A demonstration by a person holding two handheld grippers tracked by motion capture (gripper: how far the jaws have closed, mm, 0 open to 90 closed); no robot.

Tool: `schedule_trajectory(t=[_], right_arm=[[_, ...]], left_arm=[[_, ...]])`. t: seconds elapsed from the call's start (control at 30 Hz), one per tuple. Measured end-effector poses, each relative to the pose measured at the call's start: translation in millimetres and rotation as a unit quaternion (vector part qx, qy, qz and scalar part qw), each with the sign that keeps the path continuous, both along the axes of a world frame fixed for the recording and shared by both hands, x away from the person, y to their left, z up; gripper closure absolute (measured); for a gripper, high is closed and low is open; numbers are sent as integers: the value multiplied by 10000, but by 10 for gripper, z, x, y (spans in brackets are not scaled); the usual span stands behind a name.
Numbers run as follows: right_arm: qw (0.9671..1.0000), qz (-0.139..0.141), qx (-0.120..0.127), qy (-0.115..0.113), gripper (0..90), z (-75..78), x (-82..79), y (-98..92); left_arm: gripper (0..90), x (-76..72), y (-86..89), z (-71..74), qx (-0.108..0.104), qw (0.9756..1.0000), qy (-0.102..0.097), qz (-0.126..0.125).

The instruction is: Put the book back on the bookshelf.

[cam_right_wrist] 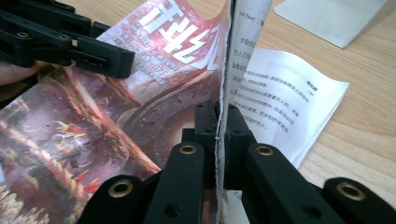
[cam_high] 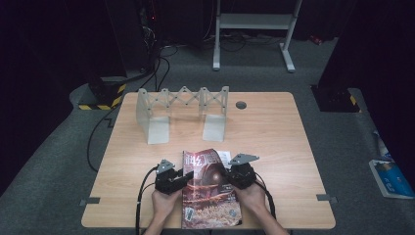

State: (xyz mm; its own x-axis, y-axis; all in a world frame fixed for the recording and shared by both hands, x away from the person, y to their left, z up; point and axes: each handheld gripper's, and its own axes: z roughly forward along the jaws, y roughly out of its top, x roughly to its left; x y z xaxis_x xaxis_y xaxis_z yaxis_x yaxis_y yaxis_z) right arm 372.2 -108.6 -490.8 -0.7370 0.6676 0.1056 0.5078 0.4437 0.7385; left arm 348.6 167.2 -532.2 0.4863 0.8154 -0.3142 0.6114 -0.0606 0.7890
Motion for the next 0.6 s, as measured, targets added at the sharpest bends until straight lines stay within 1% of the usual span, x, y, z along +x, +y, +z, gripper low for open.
schedule_trajectory(t=[0.1, 0.17, 0.23, 0.27, 0.33, 0.4, 0.5, 0.6], right_arm=[[10000, -77, -10, 8, 835, -16, 7, -3], [9999, -140, -34, 18, 799, -28, 14, -8], [9997, -236, -65, 18, 759, -43, 16, -18], [9994, -336, -100, 70, 734, -47, 10, -30], [9991, -419, -87, 39, 704, -56, 6, -65], [9984, -562, -81, 56, 670, -56, -10, -120], [9967, -809, 44, 91, 648, -85, -41, -251], [9947, -970, 262, 228, 687, -124, -60, -375]], left_arm=[[632, 1, -4, -2, 11, 10000, 35, 15], [637, 3, -1, -2, 16, 10000, 43, 5], [641, 2, -2, -2, 9, 10000, 59, -1], [642, 2, -2, -1, 8, 10000, 61, -1], [643, 1, -2, -1, -1, 10000, 56, 1], [643, 1, -2, -1, -5, 10000, 54, 8], [643, 2, 0, 0, 11, 10000, 59, 3], [643, 2, -1, 0, -10, 10000, 66, 20]])
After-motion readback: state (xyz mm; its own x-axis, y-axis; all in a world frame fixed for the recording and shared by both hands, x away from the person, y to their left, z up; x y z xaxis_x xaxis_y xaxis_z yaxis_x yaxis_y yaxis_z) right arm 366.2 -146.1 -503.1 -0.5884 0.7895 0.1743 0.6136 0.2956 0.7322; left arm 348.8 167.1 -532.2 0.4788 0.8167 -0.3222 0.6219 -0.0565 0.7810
